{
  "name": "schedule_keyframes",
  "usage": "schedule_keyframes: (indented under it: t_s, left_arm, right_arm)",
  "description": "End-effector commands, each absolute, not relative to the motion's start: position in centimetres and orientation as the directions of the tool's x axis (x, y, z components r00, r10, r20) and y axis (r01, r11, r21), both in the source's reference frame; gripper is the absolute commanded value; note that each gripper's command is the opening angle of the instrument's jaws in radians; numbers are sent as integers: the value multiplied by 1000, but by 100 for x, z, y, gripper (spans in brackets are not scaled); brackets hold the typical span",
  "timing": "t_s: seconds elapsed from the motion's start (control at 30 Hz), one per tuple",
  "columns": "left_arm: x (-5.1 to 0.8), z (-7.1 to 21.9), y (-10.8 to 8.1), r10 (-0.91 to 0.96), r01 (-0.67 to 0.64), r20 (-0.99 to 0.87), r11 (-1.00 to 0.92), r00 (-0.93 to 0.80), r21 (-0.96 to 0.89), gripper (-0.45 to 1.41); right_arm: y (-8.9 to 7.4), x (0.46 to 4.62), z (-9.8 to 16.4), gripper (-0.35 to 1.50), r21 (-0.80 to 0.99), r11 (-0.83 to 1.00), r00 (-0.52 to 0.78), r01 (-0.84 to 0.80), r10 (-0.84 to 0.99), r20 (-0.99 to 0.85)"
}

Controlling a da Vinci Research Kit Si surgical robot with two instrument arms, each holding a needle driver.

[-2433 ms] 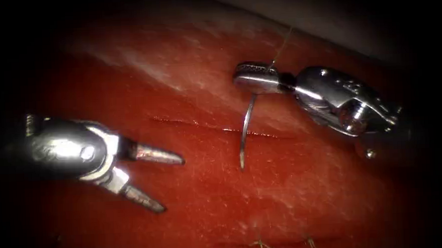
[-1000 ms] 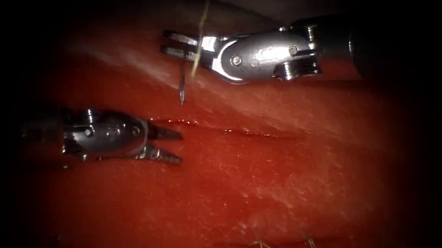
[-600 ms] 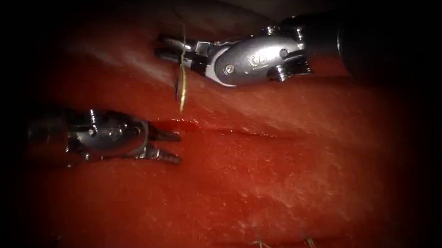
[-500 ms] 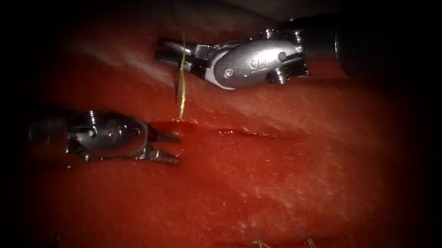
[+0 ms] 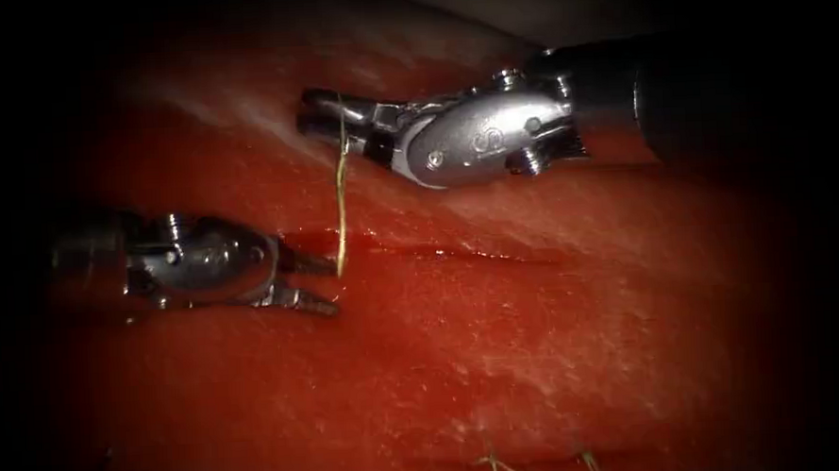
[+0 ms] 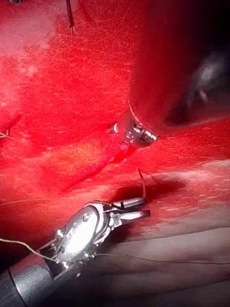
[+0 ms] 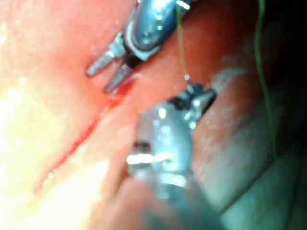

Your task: Wound Closure

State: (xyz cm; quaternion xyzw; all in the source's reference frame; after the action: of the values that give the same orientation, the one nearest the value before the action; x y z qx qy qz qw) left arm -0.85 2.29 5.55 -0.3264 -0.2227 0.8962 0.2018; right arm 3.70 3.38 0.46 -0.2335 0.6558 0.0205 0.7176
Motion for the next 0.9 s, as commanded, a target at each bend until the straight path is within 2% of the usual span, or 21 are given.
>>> schedule_keyframes:
  t_s: [0.03,0.5,0.9]
  left_arm:
    - [-89,561,225,507,-214,-496,-819,-705,-532,16]
    - [-83,561,225,517,-219,-488,-811,-703,-543,15]
    - [-81,561,226,526,-226,-482,-805,-701,-549,15]
  right_arm:
    - [337,380,52,-35,-311,890,139,-335,-280,-950]
    - [281,384,82,-35,-371,886,189,-280,-328,-926]
    - [267,388,87,-35,-339,905,191,-258,-297,-936]
